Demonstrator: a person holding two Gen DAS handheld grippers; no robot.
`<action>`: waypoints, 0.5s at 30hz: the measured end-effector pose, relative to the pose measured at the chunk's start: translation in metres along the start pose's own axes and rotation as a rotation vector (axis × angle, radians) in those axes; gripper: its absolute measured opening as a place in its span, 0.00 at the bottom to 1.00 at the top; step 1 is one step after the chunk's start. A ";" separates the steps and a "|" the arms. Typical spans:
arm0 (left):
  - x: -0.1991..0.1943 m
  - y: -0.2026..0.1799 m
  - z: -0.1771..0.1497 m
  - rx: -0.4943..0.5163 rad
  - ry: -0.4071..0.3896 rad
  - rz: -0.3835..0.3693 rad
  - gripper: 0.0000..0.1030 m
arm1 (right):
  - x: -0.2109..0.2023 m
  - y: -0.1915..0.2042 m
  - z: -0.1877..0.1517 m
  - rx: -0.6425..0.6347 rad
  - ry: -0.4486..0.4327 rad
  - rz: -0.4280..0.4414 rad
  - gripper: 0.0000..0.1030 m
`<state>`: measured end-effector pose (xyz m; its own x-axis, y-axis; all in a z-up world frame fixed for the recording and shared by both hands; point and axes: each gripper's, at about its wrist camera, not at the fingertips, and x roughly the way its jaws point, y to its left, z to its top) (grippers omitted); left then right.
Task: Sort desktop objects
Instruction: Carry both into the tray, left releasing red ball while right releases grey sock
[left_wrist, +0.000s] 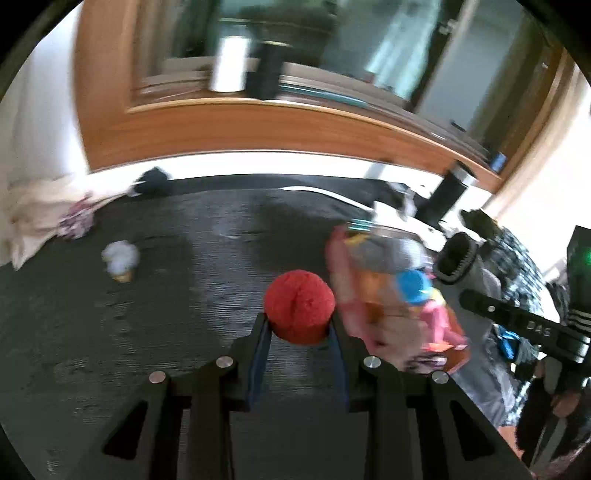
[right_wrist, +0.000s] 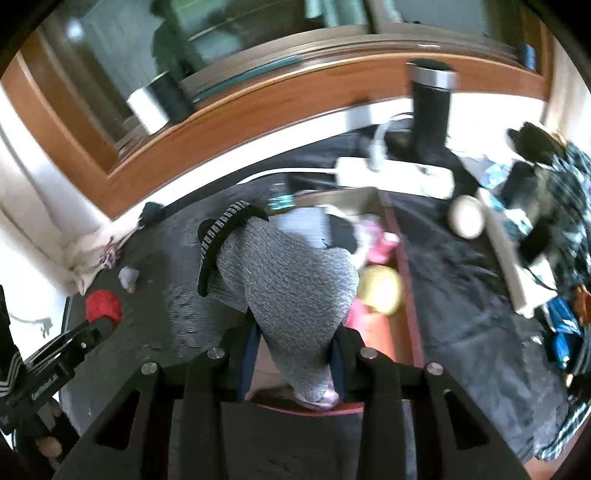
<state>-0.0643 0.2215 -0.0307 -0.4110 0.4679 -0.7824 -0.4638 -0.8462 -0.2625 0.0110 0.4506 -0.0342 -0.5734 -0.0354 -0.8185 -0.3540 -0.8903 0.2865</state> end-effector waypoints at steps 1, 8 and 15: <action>0.004 -0.012 0.001 0.013 0.005 -0.014 0.31 | -0.002 -0.007 -0.001 0.005 0.001 -0.001 0.35; 0.035 -0.079 0.004 0.072 0.046 -0.091 0.31 | -0.013 -0.050 -0.010 0.035 0.004 -0.002 0.35; 0.081 -0.116 0.015 0.102 0.092 -0.120 0.32 | -0.015 -0.076 -0.007 0.056 0.003 0.009 0.35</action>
<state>-0.0556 0.3611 -0.0558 -0.2765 0.5346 -0.7986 -0.5839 -0.7535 -0.3022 0.0519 0.5159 -0.0468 -0.5746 -0.0452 -0.8172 -0.3898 -0.8629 0.3217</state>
